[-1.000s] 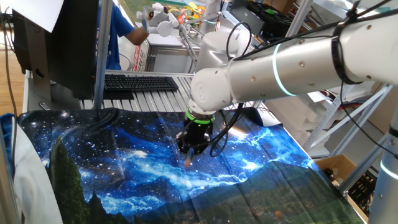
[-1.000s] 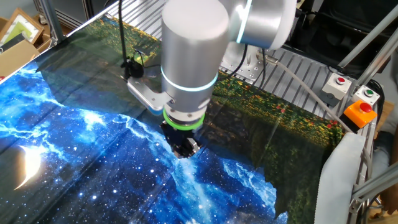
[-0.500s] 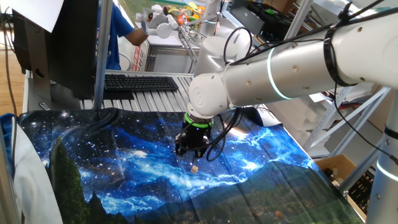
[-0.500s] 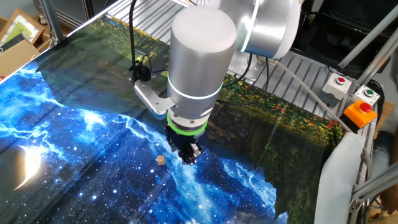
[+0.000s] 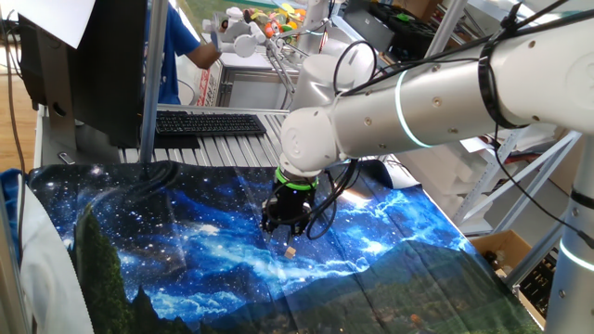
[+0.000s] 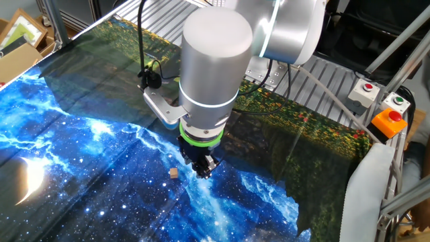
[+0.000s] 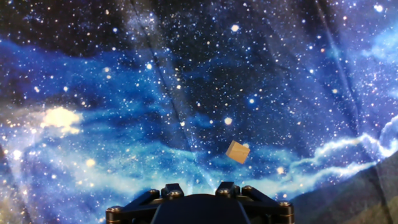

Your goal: Pick up the small block on the left and move it to the right

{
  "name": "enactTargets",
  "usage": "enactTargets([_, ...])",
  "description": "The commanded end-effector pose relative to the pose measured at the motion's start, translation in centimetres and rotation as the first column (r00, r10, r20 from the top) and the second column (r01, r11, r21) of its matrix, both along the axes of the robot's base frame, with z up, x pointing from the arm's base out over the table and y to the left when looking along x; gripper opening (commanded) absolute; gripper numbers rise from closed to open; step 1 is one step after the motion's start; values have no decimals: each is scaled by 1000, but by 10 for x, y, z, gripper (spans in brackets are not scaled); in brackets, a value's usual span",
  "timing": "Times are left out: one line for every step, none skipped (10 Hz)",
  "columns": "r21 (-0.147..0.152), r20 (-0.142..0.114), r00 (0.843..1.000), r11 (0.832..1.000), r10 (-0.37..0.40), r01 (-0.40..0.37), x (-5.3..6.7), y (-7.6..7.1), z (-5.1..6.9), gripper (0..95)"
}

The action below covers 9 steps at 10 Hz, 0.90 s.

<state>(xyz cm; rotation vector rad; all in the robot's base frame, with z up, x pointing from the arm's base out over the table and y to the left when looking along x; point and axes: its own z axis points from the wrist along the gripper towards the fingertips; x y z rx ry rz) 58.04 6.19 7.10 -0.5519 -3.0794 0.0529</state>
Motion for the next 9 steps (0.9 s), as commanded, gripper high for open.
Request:
enactTargets([4, -5, 1000, 1000, -11, 11, 0, 0, 0, 380])
enactTargets([5, -11, 1000, 1000, -23, 24, -1, 0, 1, 380])
enactTargets([6, -15, 999, 999, -34, 34, -1, -1, 3, 380])
enactTargets([14, -31, 999, 999, -41, 41, -2, -1, 3, 380])
enactTargets([24, -32, 998, 999, -47, 48, -1, -1, 3, 380])
enactTargets([25, -32, 998, 998, -49, 50, -1, -1, 3, 380])
enactTargets([27, -34, 998, 998, -52, 53, -1, -1, 3, 380])
enactTargets([27, -34, 998, 998, -54, 55, -1, -1, 3, 380])
enactTargets([30, -35, 998, 998, -54, 55, -1, -1, 3, 380])
